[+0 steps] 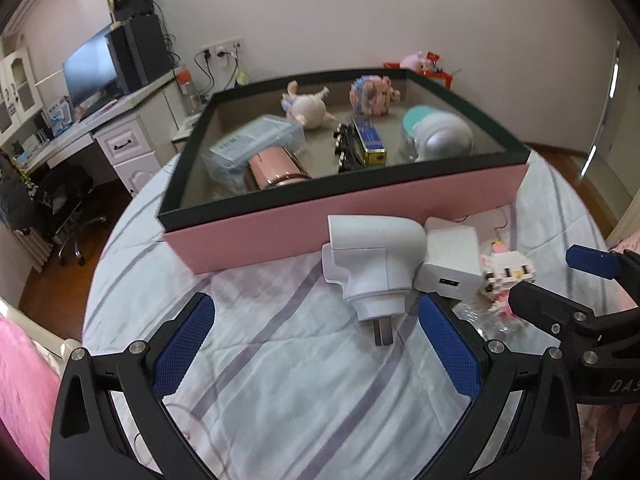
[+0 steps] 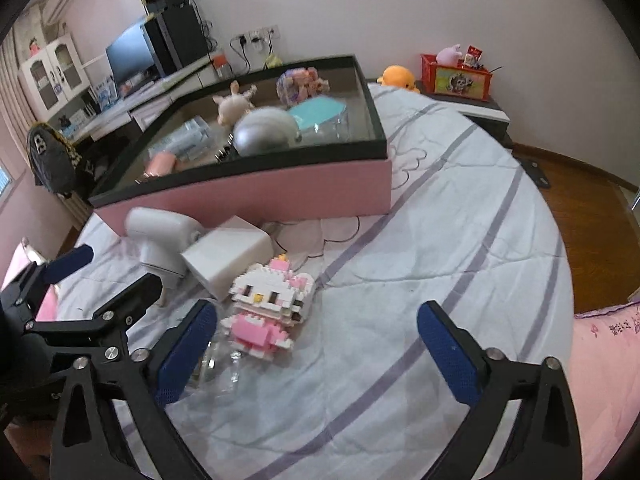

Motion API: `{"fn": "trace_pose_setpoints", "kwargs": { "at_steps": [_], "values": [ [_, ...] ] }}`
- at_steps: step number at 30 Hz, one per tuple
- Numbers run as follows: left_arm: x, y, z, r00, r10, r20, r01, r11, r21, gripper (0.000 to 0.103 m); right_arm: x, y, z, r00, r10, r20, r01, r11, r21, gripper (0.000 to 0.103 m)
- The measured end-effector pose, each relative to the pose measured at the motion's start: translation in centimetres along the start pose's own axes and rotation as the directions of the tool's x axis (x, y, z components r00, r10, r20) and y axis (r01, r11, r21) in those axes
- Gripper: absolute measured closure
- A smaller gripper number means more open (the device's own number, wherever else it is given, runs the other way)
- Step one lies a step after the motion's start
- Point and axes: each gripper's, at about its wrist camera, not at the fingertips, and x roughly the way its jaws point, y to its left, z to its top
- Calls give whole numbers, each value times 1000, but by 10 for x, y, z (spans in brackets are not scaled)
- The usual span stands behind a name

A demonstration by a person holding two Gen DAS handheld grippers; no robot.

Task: Organize rigid objects
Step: 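Grasp the white hair dryer with the left tool while the right tool grasps the block cat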

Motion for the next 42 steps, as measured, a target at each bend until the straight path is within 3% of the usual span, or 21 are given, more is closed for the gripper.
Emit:
{"fn": "trace_pose_setpoints", "kwargs": {
  "at_steps": [6, 9, 11, 13, 16, 19, 21, 22, 24, 30, 42],
  "values": [
    [20, -1, 6, 1000, 3, -27, -4, 1000, -26, 0, 12, 3, 1, 1000, 8, -17, -8, 999, -31, 17],
    [26, 0, 8, 999, -3, -35, 2, 999, -45, 1, 13, 8, 4, 1000, 11, -9, -11, 998, -63, 28],
    [32, 1, 10, 999, -18, -44, 15, 998, -63, 5, 14, 10, 5, 1000, 22, -7, -22, 997, -79, 42],
    [34, 3, 10, 997, -46, -56, 42, 996, -78, 9, 10, 10, 5, 999, 38, -6, -39, 997, -72, 46],
    [37, 2, 12, 997, -45, -65, 39, 996, -80, 8, 13, 9, 7, 997, 73, -16, -74, 996, -51, 46],
    [44, 1, 15, 998, -12, -67, 6, 996, -89, 7, 21, 16, 8, 999, 35, -8, -36, 996, -84, 46],
    [51, 7, 17, 996, -53, -75, 43, 991, -127, 10, 22, 17, 9, 1000, 24, -5, -24, 995, -93, 47],
    [49, 8, 17, 996, -62, -64, 53, 990, -134, 14, 22, 18, 8, 1000, 9, -2, -9, 994, -106, 54],
    [46, 8, 15, 997, -58, -54, 51, 991, -127, 39, 21, 18, 6, 1000, -11, 2, 11, 992, -128, 56],
    [32, 20, 5, 993, -113, -32, 107, 980, -169, 40, 11, 10, 3, 1000, 9, 8, -9, 995, -100, 56],
    [-23, 33, -2, 991, -122, 49, 128, 979, -159, 40, -21, 21, 9, 996, 83, 44, -79, 992, -95, 56]
  ]
}}
